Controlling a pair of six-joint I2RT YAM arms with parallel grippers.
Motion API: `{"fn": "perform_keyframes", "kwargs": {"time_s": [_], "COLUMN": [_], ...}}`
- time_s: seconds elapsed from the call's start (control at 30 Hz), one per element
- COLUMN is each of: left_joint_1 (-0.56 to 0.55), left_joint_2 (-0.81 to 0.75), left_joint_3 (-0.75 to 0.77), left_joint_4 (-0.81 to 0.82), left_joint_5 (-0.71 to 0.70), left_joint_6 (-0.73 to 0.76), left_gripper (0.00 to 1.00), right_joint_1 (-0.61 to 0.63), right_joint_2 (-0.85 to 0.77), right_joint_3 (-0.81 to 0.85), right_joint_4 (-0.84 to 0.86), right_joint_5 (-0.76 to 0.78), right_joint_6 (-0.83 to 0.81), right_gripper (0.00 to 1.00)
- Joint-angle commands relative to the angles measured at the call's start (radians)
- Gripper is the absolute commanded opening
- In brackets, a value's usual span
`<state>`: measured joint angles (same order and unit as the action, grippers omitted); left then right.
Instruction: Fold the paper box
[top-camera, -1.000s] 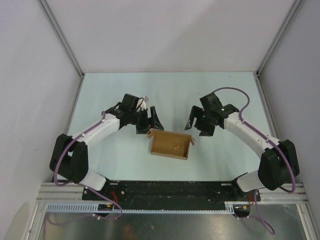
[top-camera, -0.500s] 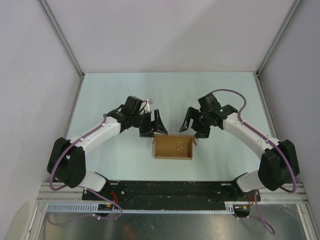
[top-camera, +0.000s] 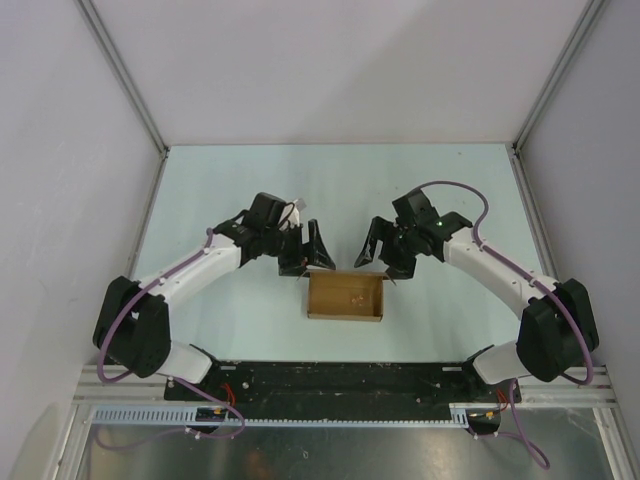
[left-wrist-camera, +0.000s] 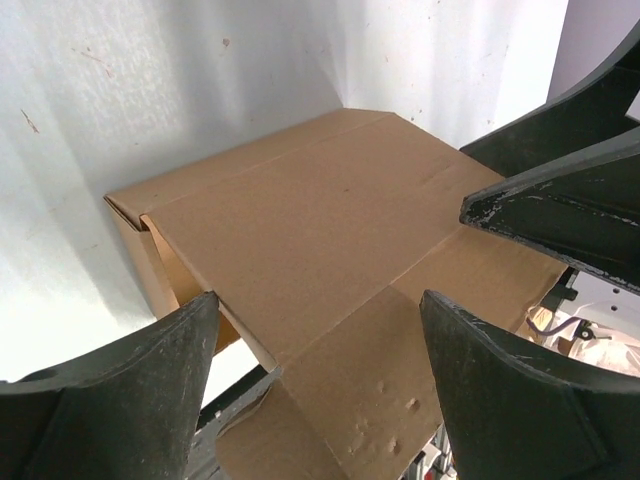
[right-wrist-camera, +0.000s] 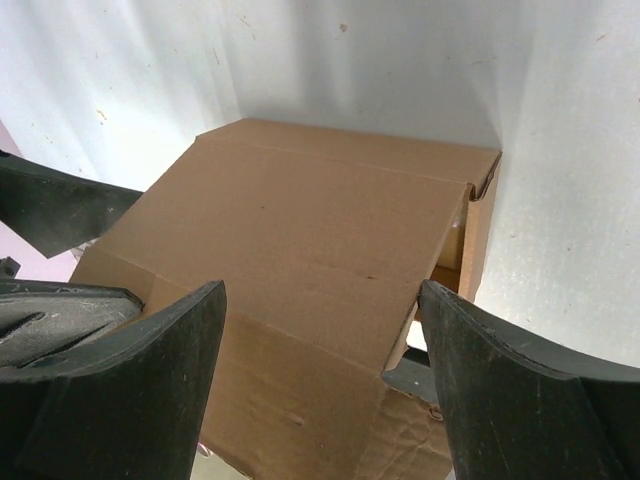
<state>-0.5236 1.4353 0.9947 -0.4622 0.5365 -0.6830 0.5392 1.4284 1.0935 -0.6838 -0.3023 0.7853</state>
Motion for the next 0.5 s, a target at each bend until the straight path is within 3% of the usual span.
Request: {"fn": "perform_keyframes", "kwargs": {"time_s": [0.0,0.47], "left_joint_1": [-0.033,-0.041], "left_joint_2": [-0.041,-0.162], "left_joint_3": [0.013,-0.134], "left_joint_4": [0.025,0.025], "left_joint_5": [0.053,-0.029], "left_joint_6": [-0.021,-0.007], "left_gripper": [0.85,0.79], "right_joint_1": [0.030,0.093], "right_joint_2": [-0.014,-0.054], "right_joint_3": [-0.001,-0.056], "right_joint_4": [0.047,0.007], "right_joint_5": [-0.028,0.098], "right_joint_6": [0.012,-0.031], "right_gripper": [0.80,0.67]}}
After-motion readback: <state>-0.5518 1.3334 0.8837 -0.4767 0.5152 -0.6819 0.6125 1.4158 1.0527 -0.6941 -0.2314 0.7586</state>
